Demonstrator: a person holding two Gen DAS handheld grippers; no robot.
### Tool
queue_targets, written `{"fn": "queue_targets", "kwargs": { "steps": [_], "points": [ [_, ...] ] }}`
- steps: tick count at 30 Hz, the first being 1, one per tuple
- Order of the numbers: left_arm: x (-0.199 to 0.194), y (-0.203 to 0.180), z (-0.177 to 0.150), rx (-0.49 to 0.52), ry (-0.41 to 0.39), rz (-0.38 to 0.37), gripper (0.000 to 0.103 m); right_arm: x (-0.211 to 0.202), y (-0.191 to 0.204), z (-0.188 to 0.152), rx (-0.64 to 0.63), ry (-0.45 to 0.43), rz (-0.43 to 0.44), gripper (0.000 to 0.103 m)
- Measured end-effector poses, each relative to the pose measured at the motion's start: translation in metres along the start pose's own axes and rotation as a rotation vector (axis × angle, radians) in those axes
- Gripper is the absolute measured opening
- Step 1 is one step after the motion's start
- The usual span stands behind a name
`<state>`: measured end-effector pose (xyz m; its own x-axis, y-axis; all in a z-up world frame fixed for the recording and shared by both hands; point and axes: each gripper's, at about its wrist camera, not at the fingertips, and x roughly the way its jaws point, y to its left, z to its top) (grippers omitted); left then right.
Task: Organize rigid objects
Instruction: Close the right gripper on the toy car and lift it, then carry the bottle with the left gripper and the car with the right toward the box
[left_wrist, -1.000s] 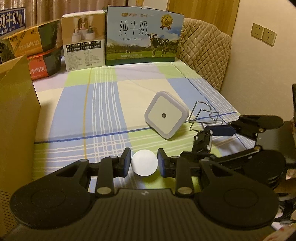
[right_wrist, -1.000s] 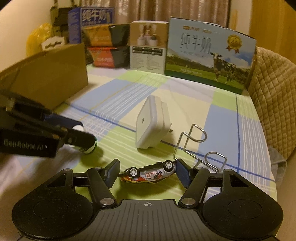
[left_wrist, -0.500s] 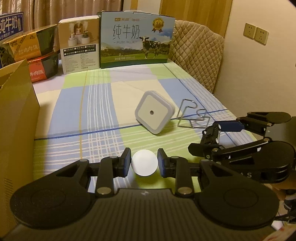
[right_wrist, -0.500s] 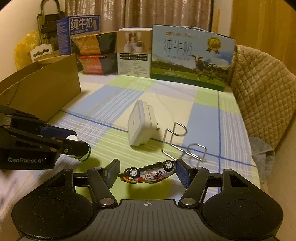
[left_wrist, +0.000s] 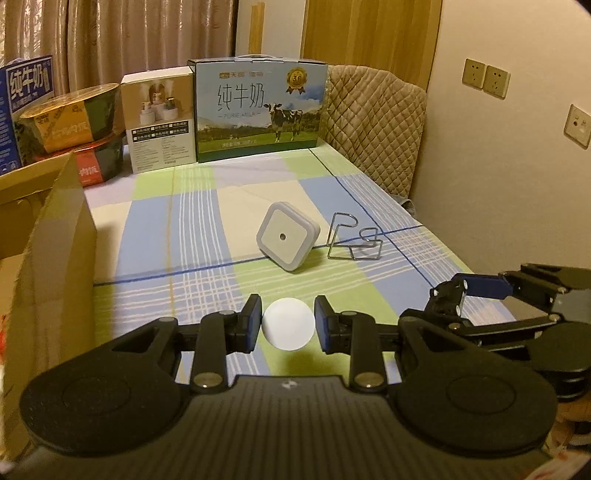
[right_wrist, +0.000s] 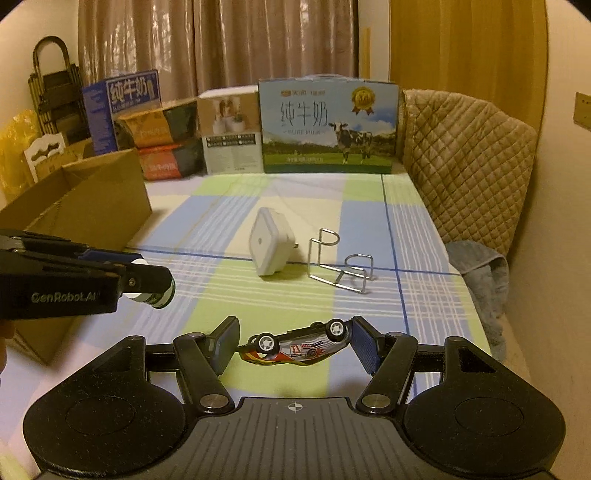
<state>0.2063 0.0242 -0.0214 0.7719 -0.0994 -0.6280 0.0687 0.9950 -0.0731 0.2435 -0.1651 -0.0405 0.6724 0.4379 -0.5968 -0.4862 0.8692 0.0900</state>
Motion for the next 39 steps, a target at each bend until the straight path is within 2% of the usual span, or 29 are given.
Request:
{"fn": "queue_targets", "kwargs": {
  "steps": [10, 16, 24, 28, 34, 39],
  "points": [
    [-0.056, 0.010, 0.009, -0.009, -0.018, -0.026, 0.026, -0.038, 0.028, 0.002, 0.028, -0.011, 0.010, 0.062],
    [-0.089, 0.023, 0.021, -0.003, -0.034, -0.014, 0.026, -0.055, 0.050, 0.017, 0.043, -0.020, 0.060, 0.062],
    [-0.138, 0.070, 0.041, -0.032, -0.053, 0.020, 0.026, -0.066, 0.102, 0.058, 0.002, -0.049, 0.188, 0.062],
    [-0.160, 0.098, 0.047, -0.026, -0.055, 0.068, 0.026, -0.067, 0.133, 0.077, -0.029, -0.064, 0.247, 0.062],
    [-0.179, 0.138, 0.043, -0.048, -0.038, 0.131, 0.026, -0.058, 0.180, 0.098, -0.071, -0.066, 0.315, 0.062],
    [-0.188, 0.168, 0.034, -0.088, -0.027, 0.154, 0.026, -0.048, 0.214, 0.108, -0.110, -0.056, 0.351, 0.062]
  ]
}}
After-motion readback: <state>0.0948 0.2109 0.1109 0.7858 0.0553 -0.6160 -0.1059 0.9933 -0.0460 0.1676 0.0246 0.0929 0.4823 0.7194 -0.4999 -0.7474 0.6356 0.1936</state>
